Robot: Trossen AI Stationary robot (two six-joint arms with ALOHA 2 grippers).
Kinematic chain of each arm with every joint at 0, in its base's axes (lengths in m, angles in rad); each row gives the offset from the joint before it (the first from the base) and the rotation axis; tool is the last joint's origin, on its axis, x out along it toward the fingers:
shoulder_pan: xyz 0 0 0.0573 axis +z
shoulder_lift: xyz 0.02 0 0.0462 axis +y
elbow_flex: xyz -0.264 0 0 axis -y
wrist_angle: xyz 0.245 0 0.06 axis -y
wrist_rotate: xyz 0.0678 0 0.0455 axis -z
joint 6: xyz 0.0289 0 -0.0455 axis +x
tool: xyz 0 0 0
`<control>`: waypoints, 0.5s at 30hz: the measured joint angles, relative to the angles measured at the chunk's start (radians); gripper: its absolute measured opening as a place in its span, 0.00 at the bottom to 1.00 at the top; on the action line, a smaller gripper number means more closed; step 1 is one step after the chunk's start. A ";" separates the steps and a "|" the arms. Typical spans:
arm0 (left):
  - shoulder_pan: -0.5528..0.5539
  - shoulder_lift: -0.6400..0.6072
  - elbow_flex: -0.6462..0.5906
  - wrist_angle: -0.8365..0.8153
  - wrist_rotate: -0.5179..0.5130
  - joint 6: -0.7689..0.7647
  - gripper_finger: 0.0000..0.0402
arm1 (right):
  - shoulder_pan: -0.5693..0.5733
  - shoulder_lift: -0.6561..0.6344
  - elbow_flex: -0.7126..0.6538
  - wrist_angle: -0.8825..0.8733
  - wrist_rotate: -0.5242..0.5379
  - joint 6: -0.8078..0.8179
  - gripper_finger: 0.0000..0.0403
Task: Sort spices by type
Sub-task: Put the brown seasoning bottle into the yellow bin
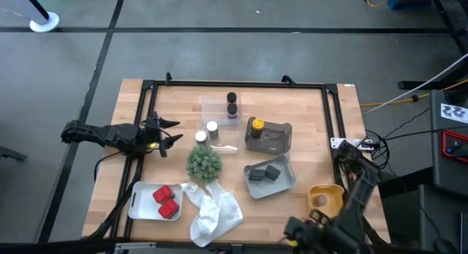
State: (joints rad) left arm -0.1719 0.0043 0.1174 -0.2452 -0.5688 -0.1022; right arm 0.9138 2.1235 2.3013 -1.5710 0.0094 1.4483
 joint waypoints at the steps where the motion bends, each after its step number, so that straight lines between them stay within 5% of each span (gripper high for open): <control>1: 0.000 0.000 0.000 -0.022 0.000 -0.004 0.63 | 0.022 0.000 0.000 0.000 0.012 0.049 0.46; 15: 0.000 0.000 0.000 -0.132 0.013 -0.001 0.63 | 0.217 0.001 -0.162 0.000 0.050 0.474 0.46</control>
State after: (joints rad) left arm -0.1719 0.0044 0.1177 -0.3771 -0.5560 -0.1029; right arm 1.1310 2.1242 2.1396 -1.5708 0.0596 1.9227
